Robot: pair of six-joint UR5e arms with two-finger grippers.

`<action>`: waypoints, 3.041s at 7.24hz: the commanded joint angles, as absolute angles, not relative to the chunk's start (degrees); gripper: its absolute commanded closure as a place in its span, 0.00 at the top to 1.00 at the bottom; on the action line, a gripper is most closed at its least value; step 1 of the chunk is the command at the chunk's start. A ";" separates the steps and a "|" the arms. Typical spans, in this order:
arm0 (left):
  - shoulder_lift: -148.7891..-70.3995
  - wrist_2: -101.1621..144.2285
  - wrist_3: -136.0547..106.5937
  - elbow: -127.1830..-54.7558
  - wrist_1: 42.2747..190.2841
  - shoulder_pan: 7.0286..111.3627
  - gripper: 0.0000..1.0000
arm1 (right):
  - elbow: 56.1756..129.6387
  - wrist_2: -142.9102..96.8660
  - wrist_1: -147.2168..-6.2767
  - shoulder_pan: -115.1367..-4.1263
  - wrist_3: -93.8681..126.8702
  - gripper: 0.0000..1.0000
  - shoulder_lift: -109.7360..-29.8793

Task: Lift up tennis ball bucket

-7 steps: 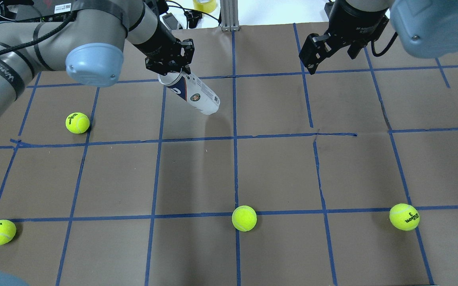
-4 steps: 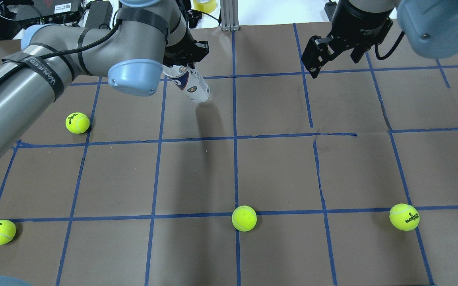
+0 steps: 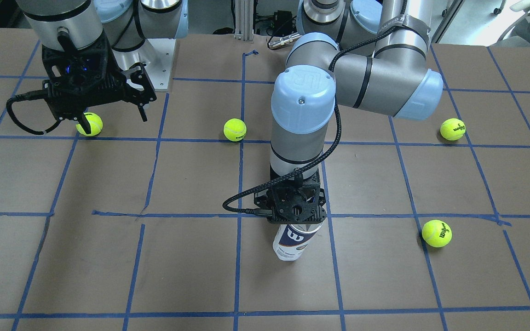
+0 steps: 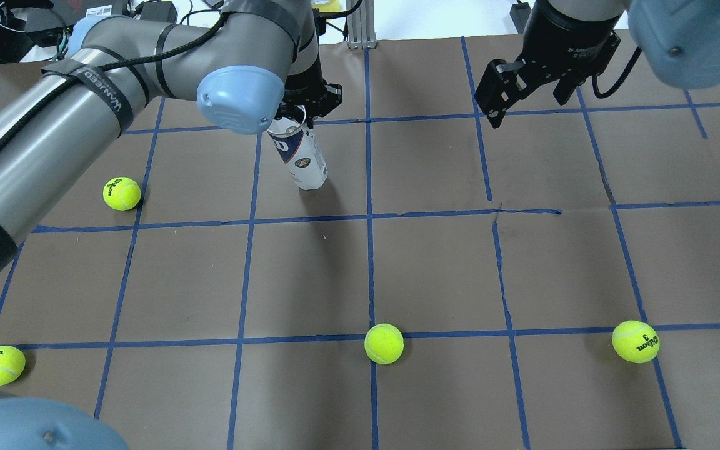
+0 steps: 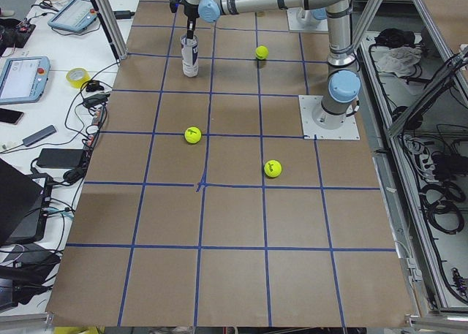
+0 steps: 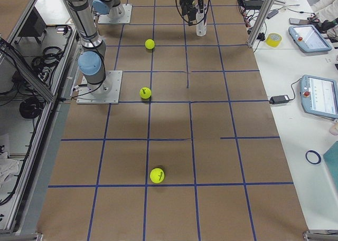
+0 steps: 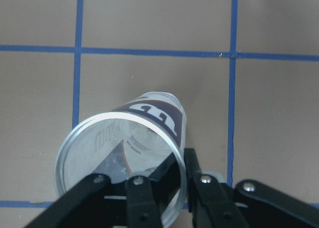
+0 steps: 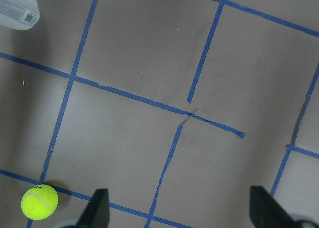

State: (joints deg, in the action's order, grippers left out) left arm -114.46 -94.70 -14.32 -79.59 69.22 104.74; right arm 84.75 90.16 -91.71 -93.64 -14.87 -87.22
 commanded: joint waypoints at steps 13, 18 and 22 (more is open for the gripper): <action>-107.17 -94.16 -15.12 -77.69 71.43 106.08 1.00 | 84.64 90.00 -92.02 -93.60 -14.77 1.00 -87.28; -90.30 -94.74 -14.15 -88.39 86.72 103.29 1.00 | 84.64 90.00 -92.02 -93.52 -14.85 1.00 -87.36; -87.28 -91.15 -10.47 -87.88 91.32 92.81 1.00 | 84.38 90.18 -91.84 -93.60 -14.85 1.00 -87.28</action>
State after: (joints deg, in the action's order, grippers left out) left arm -87.56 -92.94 -11.66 -87.62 91.19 94.45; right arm 84.52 90.14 -91.84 -93.61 -14.81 -87.28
